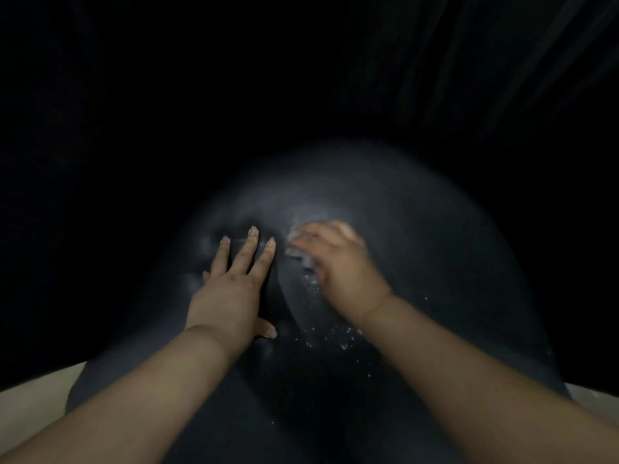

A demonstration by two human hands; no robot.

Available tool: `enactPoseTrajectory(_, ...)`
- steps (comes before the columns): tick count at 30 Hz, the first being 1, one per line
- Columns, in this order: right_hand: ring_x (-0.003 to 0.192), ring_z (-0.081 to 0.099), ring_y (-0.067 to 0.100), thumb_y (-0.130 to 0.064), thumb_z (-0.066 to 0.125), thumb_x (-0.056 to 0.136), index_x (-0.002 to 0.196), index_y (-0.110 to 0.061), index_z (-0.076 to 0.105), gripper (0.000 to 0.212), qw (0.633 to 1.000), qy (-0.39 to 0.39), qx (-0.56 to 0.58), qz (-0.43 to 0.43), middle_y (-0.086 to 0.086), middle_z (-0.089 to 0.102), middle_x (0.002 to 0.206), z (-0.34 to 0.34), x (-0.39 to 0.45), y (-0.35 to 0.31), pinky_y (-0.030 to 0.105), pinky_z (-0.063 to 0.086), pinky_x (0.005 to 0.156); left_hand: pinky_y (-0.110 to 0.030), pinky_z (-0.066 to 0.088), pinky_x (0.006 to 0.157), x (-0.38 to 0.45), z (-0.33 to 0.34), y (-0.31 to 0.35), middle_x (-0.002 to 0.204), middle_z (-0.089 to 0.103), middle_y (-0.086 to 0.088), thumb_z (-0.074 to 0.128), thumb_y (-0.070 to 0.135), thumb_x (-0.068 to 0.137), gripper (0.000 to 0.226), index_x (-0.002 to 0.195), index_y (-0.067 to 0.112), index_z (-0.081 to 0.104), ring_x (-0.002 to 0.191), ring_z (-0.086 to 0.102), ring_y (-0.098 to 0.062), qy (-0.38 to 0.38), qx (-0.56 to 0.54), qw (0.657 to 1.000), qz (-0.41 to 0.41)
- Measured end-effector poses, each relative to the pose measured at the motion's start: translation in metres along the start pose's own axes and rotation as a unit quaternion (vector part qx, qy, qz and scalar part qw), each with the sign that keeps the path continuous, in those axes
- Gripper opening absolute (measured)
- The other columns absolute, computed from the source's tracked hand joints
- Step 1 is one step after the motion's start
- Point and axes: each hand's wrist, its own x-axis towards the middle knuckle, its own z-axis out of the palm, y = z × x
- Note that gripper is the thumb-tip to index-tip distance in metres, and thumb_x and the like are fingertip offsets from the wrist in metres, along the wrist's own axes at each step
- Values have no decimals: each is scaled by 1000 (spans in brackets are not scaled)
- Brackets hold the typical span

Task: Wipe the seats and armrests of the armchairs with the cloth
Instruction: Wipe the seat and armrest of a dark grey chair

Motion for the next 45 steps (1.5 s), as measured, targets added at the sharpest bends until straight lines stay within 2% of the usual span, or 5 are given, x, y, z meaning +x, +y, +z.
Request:
enactPoseTrajectory(17, 128, 36, 17, -16, 62, 90, 138, -20, 46, 51, 947, 160, -1, 277, 2, 42, 138, -65, 36, 79, 24, 28, 107, -46, 29, 115, -4, -3, 4, 148, -40, 17, 80, 52, 64, 135, 136, 40, -33, 146, -22, -27, 2, -6, 1000, 0)
enactPoseTrajectory(27, 120, 51, 34, 13, 56, 75, 116, -3, 67, 46, 998, 25, -10, 52, 15, 58, 129, -34, 46, 47, 28, 30, 106, -44, 25, 117, -1, -2, 2, 142, -46, 15, 78, 57, 64, 136, 132, 38, -39, 145, -23, -28, 0, 10, 1000, 7)
enactPoseTrajectory(32, 125, 46, 27, 5, 60, 83, 118, -11, 66, 38, 960, 155, -19, 231, 6, 57, 131, -63, 13, 74, 10, 21, 105, -46, 24, 118, -1, -1, 1, 140, -47, 15, 79, 57, 63, 137, 132, 37, -39, 145, -22, -29, -3, 7, 1000, 7)
enactPoseTrajectory(37, 109, 53, 33, -4, 74, 76, 107, -11, 72, 31, 993, 70, -38, 85, 6, 64, 116, -30, -2, 39, 30, 35, 96, -46, 25, 117, -5, -5, -1, 145, -42, 17, 79, 56, 63, 137, 136, 39, -34, 146, -20, -28, 13, -5, 1000, 14)
enactPoseTrajectory(45, 119, 41, 27, -3, 63, 85, 131, -16, 56, 49, 972, 118, -16, 203, 6, 52, 132, -4, -5, 8, 16, 23, 98, -44, 21, 117, -12, -3, -5, 154, -32, 17, 80, 56, 60, 136, 147, 39, -23, 147, -18, -23, 52, -23, 998, 25)
